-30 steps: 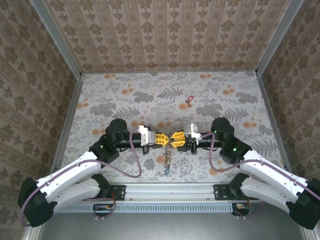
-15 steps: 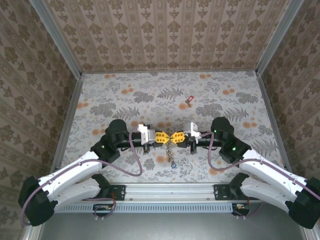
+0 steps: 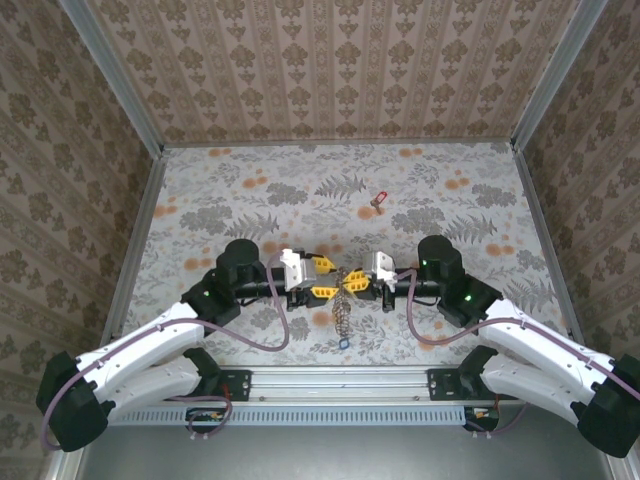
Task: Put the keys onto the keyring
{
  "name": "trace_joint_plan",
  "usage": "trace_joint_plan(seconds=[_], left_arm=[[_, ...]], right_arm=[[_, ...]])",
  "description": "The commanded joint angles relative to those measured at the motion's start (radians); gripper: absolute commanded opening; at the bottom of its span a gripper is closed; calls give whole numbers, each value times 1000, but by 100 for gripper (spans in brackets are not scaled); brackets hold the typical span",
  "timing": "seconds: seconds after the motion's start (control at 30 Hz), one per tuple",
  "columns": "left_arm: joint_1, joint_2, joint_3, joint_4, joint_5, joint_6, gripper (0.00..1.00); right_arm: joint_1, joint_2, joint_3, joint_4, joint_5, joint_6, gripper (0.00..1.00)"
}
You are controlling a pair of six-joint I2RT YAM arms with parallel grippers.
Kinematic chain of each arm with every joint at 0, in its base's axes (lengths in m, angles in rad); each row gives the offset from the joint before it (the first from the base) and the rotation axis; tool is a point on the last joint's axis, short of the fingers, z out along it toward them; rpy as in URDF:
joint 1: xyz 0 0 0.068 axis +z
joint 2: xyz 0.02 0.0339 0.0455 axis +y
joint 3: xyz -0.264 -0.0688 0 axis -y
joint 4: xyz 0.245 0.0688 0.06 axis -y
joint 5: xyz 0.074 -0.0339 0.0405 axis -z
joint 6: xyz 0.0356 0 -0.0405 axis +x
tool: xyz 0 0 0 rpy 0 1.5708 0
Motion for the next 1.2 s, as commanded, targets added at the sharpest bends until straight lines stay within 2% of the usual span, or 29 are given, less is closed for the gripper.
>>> trace_joint_plan(seconds=[0.0, 0.23, 0.77, 0.93, 1.1, 1.17], left_arm=[[-10, -12, 42, -56, 4, 25, 45], [-17, -6, 55, -90, 22, 51, 37], [-30, 19, 69, -120, -3, 77, 30], [-31, 17, 75, -129, -11, 86, 19], [-32, 4, 75, -132, -12, 98, 0], [-32, -1, 74, -133, -38, 103, 0]], right_arm=[[6, -29, 46, -11, 5, -47, 0], [5, -22, 39, 6, -2, -67, 0], [6, 2, 44, 70, -41, -9, 0], [6, 4, 39, 78, -45, 0, 0], [6, 10, 38, 61, -44, -10, 0], [6, 17, 48, 30, -54, -23, 0]])
